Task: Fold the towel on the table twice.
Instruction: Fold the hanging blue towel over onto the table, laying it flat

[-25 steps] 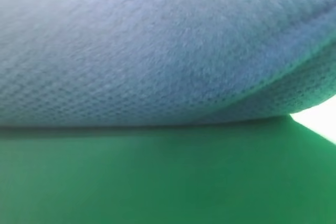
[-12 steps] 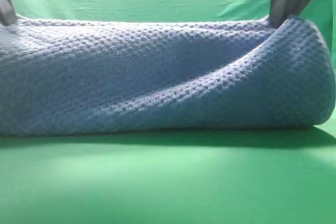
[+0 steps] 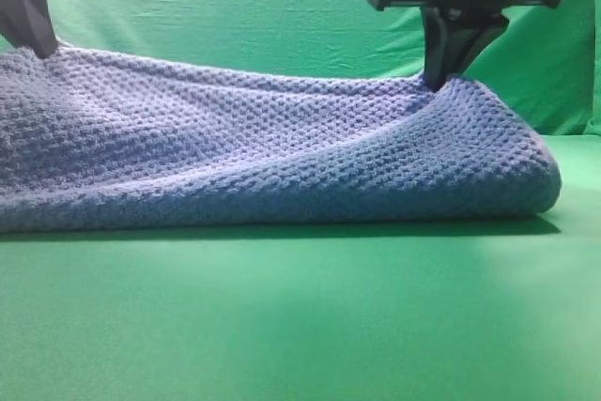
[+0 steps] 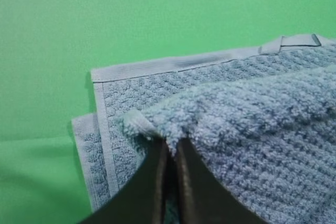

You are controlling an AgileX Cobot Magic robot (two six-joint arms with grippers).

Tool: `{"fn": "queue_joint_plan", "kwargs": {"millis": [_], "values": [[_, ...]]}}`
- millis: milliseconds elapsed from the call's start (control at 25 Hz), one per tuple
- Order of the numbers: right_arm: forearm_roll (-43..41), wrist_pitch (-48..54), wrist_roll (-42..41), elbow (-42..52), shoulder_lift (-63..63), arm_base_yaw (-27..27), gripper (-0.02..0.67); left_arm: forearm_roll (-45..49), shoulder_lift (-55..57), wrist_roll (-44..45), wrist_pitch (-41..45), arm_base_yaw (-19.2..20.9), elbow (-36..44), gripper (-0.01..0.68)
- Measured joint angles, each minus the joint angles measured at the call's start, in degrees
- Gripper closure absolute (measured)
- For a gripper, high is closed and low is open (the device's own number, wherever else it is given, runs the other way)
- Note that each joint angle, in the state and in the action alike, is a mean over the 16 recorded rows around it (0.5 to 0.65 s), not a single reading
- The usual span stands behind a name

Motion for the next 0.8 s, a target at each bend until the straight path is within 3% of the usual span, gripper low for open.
{"fn": "queue_joint_plan", "kwargs": {"millis": [640,800], "values": [[-0.3,-3.8,-1.0,-4.5,6.2,-0.4,0.644,7.7,5.3,-4.2,-4.9,0.0,-0.4,0.665],[-0.3,-4.8,-1.1,-4.5,6.3,-0.4,0.587,10.3,5.4,-6.1,-6.2,0.0,-0.4,0.616]]}}
